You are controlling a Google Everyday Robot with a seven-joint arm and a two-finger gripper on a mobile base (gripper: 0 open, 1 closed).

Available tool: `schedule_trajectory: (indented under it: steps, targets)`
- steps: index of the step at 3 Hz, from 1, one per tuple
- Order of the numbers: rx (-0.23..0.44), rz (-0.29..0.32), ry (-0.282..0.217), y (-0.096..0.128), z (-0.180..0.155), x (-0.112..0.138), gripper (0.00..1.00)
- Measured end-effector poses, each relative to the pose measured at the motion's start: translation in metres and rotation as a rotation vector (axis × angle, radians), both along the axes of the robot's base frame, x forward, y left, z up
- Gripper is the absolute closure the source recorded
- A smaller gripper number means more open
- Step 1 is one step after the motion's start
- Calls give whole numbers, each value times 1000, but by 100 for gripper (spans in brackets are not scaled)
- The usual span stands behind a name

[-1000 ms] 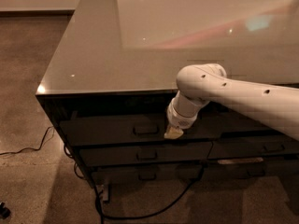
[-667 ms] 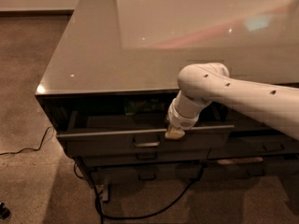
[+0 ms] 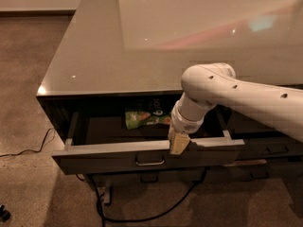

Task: Open top drawer

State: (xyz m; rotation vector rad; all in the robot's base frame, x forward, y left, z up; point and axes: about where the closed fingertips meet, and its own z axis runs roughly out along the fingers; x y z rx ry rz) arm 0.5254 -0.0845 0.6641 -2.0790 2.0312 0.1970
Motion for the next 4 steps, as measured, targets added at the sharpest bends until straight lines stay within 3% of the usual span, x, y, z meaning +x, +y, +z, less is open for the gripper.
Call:
schedule_trajectory:
  steps: [2, 3, 4]
  targets:
    - [2, 14, 11, 1, 11, -16, 58]
    - [5, 43, 34, 2, 34, -44, 35]
    - [5, 44, 36, 2, 37, -47, 12]
